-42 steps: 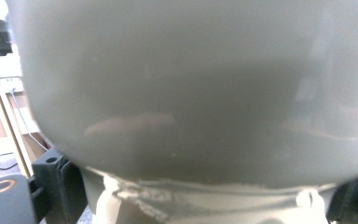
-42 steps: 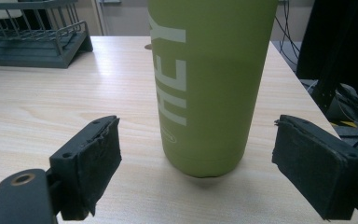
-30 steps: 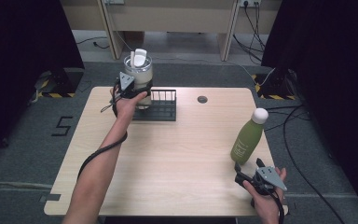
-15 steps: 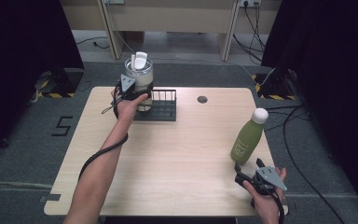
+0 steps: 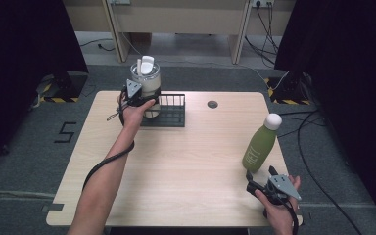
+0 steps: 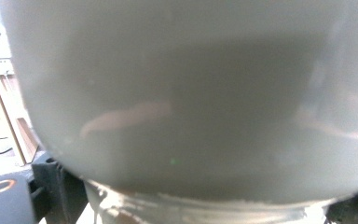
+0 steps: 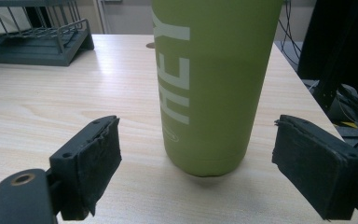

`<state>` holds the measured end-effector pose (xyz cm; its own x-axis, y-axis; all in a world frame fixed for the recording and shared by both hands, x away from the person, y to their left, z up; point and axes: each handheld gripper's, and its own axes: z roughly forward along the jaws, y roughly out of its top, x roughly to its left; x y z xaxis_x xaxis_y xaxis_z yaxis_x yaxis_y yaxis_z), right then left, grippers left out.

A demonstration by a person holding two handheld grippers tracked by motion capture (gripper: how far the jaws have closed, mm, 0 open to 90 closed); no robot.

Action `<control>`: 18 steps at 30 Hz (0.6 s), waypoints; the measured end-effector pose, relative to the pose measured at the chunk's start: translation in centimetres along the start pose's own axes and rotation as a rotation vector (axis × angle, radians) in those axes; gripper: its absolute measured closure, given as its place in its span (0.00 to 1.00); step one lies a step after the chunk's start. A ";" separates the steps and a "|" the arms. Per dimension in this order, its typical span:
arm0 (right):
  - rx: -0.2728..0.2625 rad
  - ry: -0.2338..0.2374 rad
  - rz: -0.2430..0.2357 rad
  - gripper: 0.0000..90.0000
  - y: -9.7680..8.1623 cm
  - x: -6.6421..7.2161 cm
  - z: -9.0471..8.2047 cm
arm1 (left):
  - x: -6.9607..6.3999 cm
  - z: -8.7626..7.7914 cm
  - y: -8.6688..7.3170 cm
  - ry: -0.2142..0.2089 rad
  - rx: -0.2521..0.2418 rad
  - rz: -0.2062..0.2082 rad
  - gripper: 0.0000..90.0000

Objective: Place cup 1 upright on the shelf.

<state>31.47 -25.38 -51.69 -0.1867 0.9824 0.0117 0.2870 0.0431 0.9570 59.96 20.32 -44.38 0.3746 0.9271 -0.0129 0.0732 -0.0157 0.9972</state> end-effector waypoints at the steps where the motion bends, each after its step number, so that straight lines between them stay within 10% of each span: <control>1: 0.001 0.001 -0.001 0.17 0.0 0.0 0.0 | 0.0 -0.1 0.0 0.000 0.002 -0.001 0.09; 18: 0.006 0.002 -0.009 0.16 0.0 0.1 0.0 | 0.1 -0.6 -0.5 -0.010 -0.005 -0.025 0.08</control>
<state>31.45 -25.24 -51.71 -0.1915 0.9815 0.0036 0.2911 0.0533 0.9552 59.42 20.59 -44.82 0.3817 0.9235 -0.0385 0.0782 0.0092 0.9969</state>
